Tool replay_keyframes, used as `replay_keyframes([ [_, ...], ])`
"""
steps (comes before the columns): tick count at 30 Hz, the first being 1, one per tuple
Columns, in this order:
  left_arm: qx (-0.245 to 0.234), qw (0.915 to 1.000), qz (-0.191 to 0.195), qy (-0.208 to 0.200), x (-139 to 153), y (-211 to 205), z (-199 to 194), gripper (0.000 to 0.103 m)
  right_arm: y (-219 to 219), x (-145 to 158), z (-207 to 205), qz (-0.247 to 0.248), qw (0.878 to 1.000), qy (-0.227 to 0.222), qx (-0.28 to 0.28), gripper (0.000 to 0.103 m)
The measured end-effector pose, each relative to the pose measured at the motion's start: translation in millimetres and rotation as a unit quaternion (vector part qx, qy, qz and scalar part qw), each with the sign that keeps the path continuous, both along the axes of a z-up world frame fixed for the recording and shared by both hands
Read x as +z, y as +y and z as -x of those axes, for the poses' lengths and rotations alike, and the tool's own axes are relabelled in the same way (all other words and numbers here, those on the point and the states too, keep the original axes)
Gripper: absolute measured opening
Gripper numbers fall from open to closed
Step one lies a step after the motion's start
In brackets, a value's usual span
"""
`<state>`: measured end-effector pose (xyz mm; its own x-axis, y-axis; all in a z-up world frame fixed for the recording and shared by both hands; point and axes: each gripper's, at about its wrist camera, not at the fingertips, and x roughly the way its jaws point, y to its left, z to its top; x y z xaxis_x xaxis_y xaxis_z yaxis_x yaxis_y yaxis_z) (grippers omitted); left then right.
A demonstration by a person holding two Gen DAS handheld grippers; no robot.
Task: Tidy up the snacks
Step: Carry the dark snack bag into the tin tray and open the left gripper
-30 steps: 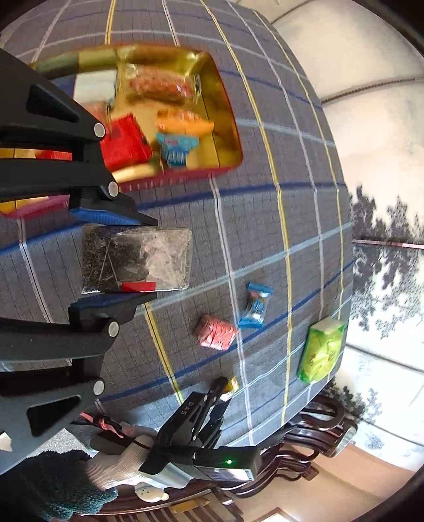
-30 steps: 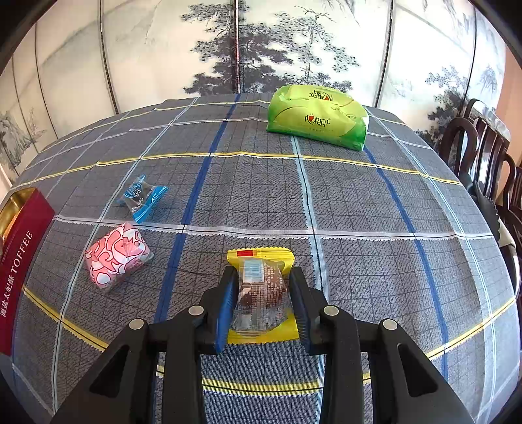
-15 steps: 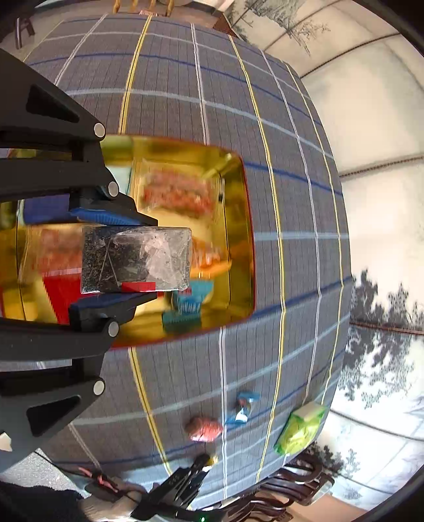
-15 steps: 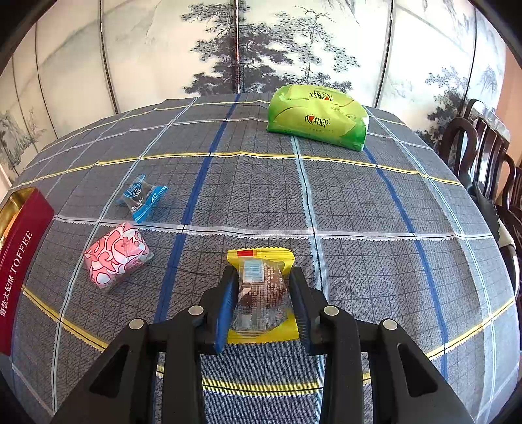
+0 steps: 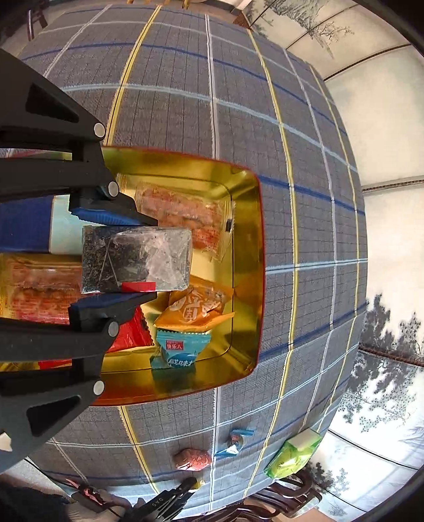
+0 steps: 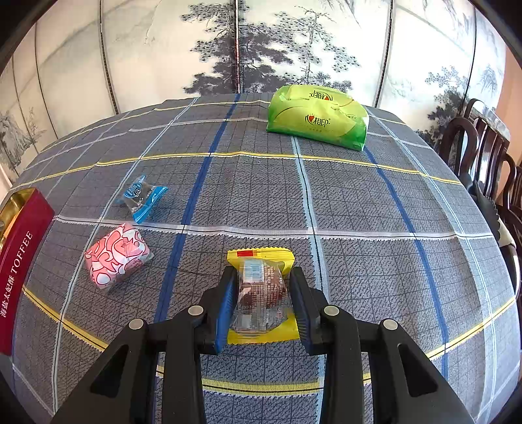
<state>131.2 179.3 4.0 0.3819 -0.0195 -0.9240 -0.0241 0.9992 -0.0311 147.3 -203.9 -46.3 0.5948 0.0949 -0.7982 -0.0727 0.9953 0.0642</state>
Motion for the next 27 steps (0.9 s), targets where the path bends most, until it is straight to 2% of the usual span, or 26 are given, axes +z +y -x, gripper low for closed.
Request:
replay_keyframes([
  [6,-0.013,0.9998,-0.013,0.003,-12.6,-9.0,-9.8,0.032,-0.2,-0.2,-0.1,0.000,1.000,0.000,0.000,0.035],
  [13,-0.021,0.9987,-0.046,-0.008,-17.3,-18.6,-15.3,0.032,0.2,0.1,-0.4,0.000,1.000,0.000,0.000,0.036],
  [17,-0.025,0.9968,-0.074,-0.016,-16.7,-23.1,-13.4,0.037,1.0,0.1,0.4,0.001,1.000,0.000,0.000,0.036],
  [22,-0.021,0.9971,-0.070,-0.021,-10.9,-20.4,-10.5,0.039,2.3,0.3,0.2,0.005,1.000,0.000,-0.001,0.036],
  [25,-0.023,0.9968,-0.071,-0.029,-4.7,-20.2,-5.4,0.045,2.4,0.7,0.4,0.007,1.000,0.000,-0.004,0.036],
  [27,-0.020,0.9960,-0.079,-0.037,0.0,-21.2,-0.4,0.057,2.6,0.9,0.2,0.010,1.000,0.001,-0.007,0.035],
])
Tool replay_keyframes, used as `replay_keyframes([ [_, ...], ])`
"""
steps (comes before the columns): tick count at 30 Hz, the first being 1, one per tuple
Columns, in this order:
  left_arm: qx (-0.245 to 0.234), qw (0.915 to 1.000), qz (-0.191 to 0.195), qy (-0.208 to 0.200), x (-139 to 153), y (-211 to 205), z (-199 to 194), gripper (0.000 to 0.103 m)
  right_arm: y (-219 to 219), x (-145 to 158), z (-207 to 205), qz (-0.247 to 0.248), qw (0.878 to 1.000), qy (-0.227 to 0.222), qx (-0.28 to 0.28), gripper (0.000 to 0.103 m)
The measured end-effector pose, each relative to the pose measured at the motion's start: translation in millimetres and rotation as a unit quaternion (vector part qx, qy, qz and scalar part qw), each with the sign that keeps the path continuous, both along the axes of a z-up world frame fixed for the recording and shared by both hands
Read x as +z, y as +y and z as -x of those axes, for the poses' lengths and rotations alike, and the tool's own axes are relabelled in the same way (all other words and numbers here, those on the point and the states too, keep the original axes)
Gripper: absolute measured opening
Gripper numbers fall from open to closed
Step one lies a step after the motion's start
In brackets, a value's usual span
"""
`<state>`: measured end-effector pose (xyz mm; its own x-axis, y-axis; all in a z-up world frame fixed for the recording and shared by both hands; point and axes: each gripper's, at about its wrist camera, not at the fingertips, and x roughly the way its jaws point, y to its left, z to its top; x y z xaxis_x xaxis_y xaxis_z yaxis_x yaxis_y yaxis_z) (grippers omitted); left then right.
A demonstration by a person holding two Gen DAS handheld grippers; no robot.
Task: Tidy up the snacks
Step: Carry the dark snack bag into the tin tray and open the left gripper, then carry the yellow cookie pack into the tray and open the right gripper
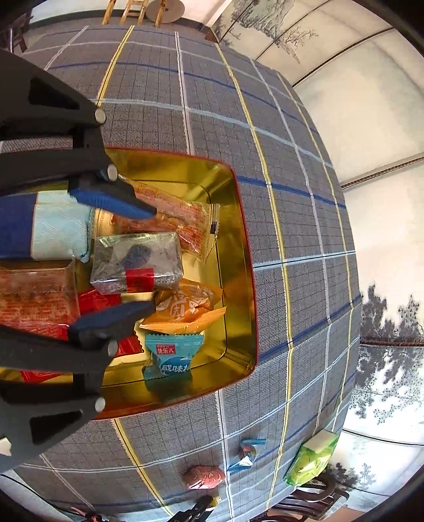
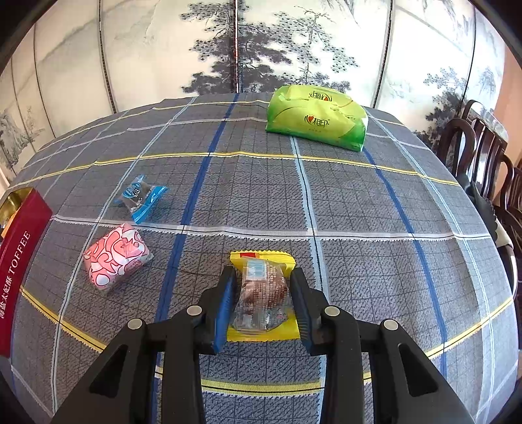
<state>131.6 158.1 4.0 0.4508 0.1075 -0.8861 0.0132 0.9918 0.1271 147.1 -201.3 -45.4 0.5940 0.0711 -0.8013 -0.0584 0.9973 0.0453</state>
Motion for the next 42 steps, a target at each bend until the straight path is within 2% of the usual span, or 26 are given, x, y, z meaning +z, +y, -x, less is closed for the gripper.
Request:
replay_keyframes([
  [2,0.000,1.0000,0.000,-0.007,5.4,-0.9,6.0,0.057,1.0,0.2,-0.1,0.003,1.000,0.002,-0.004,0.035],
  [8,0.006,0.9995,0.009,-0.031,21.0,-3.7,31.6,0.071,7.1,2.1,1.7,0.016,1.000,0.006,-0.016,0.034],
  [14,0.015,0.9983,0.014,-0.054,31.5,-2.2,62.9,0.078,11.5,7.0,8.9,0.016,1.000,0.005,-0.022,0.032],
  [21,0.042,0.9964,-0.003,-0.074,36.3,7.7,89.6,0.081,25.8,22.3,24.0,-0.003,1.000,0.001,-0.012,0.032],
  [23,0.050,0.9957,0.002,-0.078,38.0,14.2,95.5,0.082,34.0,29.8,29.8,-0.011,1.000,-0.002,-0.003,0.032],
  [27,0.077,0.9939,0.025,-0.075,39.1,34.2,102.3,0.083,59.6,48.6,39.9,-0.036,0.999,-0.010,0.025,0.032],
  [31,0.110,0.9909,0.032,-0.071,38.8,57.6,110.1,0.085,94.1,65.6,47.6,-0.056,0.996,-0.018,0.060,0.032],
  [36,0.135,0.9881,0.025,-0.069,37.9,79.3,121.6,0.085,151.7,84.4,52.6,-0.083,0.989,-0.024,0.122,0.032],
  [42,0.160,0.9852,0.014,-0.059,33.3,101.7,132.6,0.086,225.0,92.6,53.5,-0.092,0.976,-0.023,0.194,0.032],
])
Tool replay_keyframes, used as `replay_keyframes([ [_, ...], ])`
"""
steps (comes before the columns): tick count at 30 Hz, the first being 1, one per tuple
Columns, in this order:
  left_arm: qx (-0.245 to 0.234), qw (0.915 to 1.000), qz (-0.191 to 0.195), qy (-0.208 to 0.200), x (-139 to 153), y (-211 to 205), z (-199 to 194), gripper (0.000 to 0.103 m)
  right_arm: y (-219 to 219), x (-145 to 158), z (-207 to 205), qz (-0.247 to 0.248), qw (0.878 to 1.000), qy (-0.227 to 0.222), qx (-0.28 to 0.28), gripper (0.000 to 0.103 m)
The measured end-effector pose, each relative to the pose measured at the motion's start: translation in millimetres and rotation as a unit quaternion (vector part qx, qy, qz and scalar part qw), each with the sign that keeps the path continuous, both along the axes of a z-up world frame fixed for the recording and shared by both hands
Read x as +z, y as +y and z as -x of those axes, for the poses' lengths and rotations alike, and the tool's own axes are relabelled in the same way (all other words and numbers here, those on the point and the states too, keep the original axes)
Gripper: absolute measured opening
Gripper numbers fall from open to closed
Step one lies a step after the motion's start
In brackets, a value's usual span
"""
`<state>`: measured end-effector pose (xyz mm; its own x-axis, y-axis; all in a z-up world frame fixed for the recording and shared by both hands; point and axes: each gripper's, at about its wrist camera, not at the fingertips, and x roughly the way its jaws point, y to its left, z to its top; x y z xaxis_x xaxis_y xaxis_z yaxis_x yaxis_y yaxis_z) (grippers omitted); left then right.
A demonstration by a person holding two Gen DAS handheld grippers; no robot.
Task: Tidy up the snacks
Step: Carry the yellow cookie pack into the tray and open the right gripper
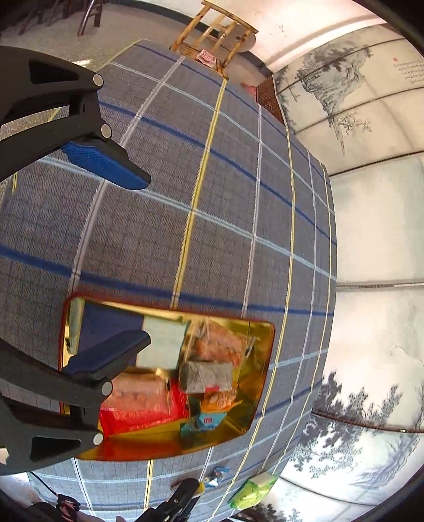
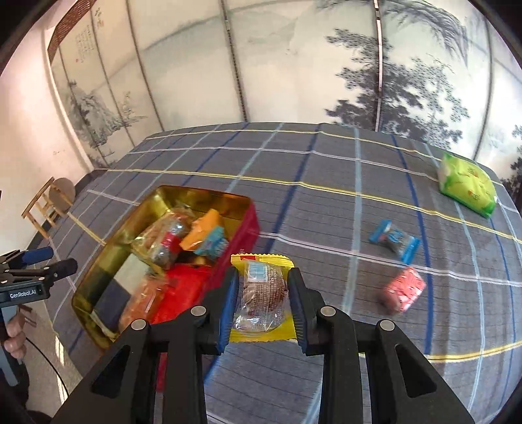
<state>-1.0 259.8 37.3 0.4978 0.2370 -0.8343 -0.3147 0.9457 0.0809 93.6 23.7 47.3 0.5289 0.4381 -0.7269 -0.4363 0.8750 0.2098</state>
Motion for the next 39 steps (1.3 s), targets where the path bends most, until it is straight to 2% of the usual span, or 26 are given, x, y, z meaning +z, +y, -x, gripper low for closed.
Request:
replay_keyframes([
  [6,0.027,0.9995,-0.007,0.013,-7.1,19.2,6.8,0.086,56.0,-7.0,-6.9,0.016,0.999,0.007,0.049,0.032],
  [14,0.031,0.9993,0.000,0.022,-14.5,27.3,11.0,0.086,87.7,-20.8,-22.0,0.034,0.997,0.032,0.065,0.032],
  [27,0.032,0.9989,0.014,0.031,-23.7,32.5,9.8,0.086,102.6,-32.9,-27.4,0.062,0.995,0.039,0.071,0.034],
  [32,0.031,0.9988,0.016,0.034,-25.5,31.4,9.4,0.086,96.8,-25.4,-24.0,0.044,0.996,0.033,0.063,0.049],
  [39,0.031,0.9987,0.025,0.032,-25.2,31.8,9.8,0.086,75.8,3.7,-14.5,0.012,0.999,0.006,0.043,0.053],
])
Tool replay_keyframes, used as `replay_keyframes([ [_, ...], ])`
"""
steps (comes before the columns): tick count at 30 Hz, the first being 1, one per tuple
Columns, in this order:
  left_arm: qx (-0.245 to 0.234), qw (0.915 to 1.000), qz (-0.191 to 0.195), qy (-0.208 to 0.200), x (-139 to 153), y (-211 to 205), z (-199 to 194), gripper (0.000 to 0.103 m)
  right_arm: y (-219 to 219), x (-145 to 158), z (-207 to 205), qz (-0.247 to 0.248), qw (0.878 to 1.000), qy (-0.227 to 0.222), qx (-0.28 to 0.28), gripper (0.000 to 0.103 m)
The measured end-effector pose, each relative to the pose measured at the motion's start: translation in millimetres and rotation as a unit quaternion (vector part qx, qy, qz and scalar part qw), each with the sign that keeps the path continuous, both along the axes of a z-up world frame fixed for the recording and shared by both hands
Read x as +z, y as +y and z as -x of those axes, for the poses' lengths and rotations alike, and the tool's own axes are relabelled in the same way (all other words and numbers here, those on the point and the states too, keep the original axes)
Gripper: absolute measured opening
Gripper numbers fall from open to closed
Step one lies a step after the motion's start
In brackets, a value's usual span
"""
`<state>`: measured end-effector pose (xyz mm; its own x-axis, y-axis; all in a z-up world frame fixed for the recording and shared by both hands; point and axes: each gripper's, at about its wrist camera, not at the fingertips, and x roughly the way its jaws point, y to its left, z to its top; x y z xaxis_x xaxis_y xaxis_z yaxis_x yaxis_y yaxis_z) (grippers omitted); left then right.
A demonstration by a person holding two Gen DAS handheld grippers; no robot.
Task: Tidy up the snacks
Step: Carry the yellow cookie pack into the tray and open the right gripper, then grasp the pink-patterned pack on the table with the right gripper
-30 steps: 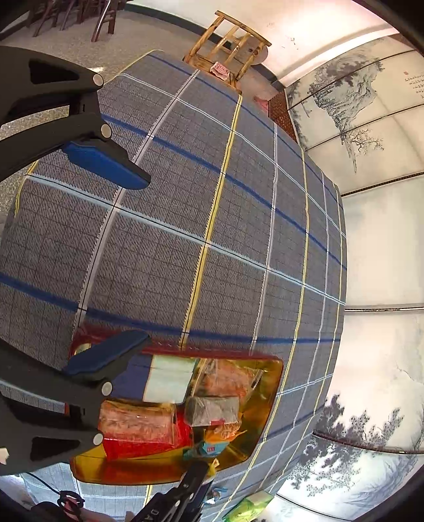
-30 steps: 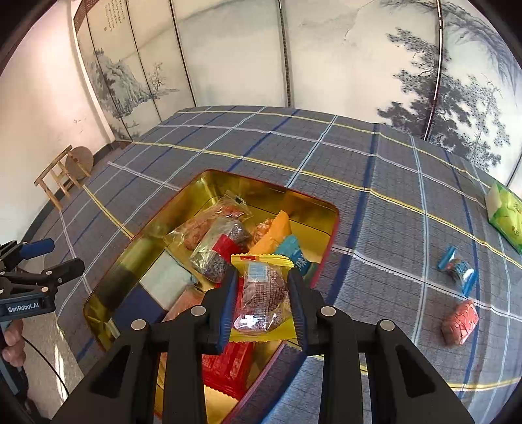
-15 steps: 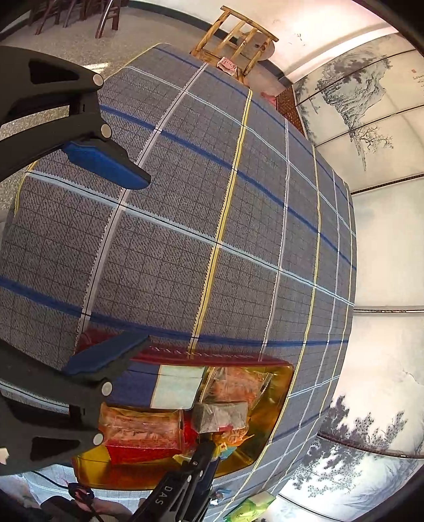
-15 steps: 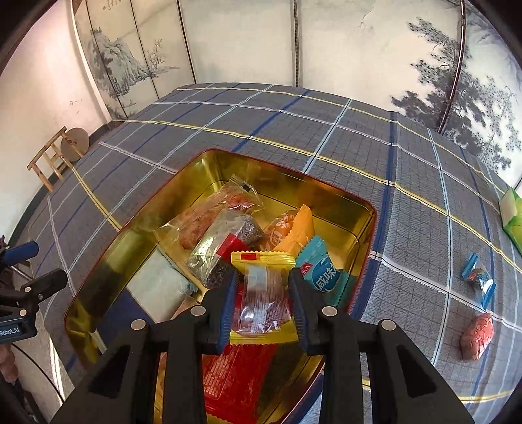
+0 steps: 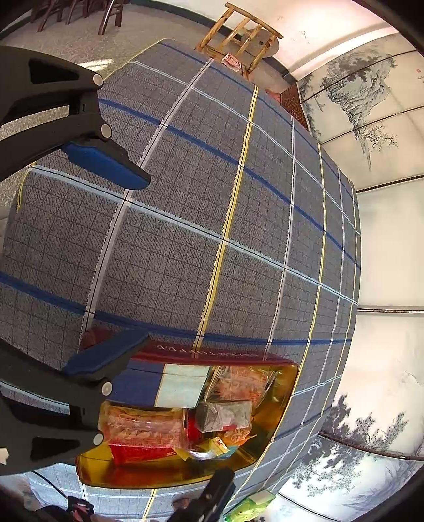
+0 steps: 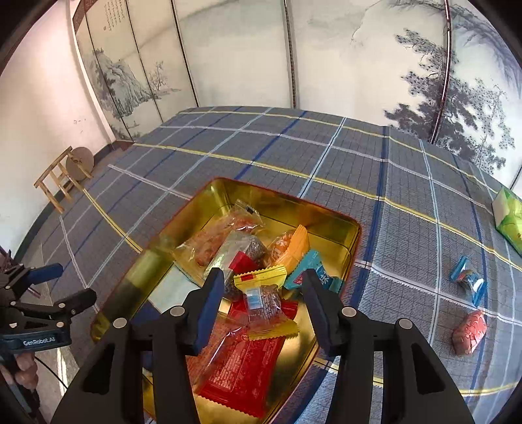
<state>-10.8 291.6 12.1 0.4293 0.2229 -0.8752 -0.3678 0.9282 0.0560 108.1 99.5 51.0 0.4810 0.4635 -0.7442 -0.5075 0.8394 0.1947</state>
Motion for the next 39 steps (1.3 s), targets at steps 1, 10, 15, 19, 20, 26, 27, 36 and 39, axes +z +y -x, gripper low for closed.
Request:
replay_keyframes([
  [1,0.000,1.0000,0.003,0.000,-0.1,0.5,-0.1,0.086,-7.1,4.4,0.9,-0.005,1.000,-0.004,-0.008,0.053],
  [10,-0.008,0.9999,0.007,-0.005,-0.8,-3.4,-1.0,0.086,-104.3,0.7,-16.8,0.032,0.990,-0.004,-0.139,0.059],
  [15,-0.021,0.9997,0.001,-0.008,0.1,-11.4,-4.3,0.086,-155.6,-27.9,-31.6,0.057,0.976,0.034,-0.206,0.059],
  [19,-0.030,0.9995,-0.003,-0.009,1.6,-18.7,-8.7,0.086,-179.1,-49.9,-39.4,0.056,0.966,0.064,-0.242,0.059],
  [20,-0.031,0.9995,-0.005,-0.009,2.0,-20.5,-9.6,0.086,-182.9,-54.0,-41.2,0.051,0.965,0.070,-0.248,0.059],
  [26,-0.041,0.9991,-0.009,-0.004,1.8,-31.7,-17.2,0.086,-190.9,-71.0,-51.5,0.030,0.956,0.086,-0.279,0.059],
  [27,-0.042,0.9991,-0.009,-0.003,2.2,-33.7,-18.2,0.086,-188.9,-72.0,-52.9,0.034,0.956,0.081,-0.281,0.059],
  [36,-0.061,0.9980,-0.018,-0.001,13.9,-54.5,-31.2,0.086,-182.3,-83.2,-60.9,0.065,0.952,0.058,-0.292,0.058],
  [39,-0.068,0.9975,-0.019,-0.003,19.5,-63.4,-38.3,0.086,-185.4,-86.2,-58.7,0.074,0.954,0.048,-0.286,0.049],
])
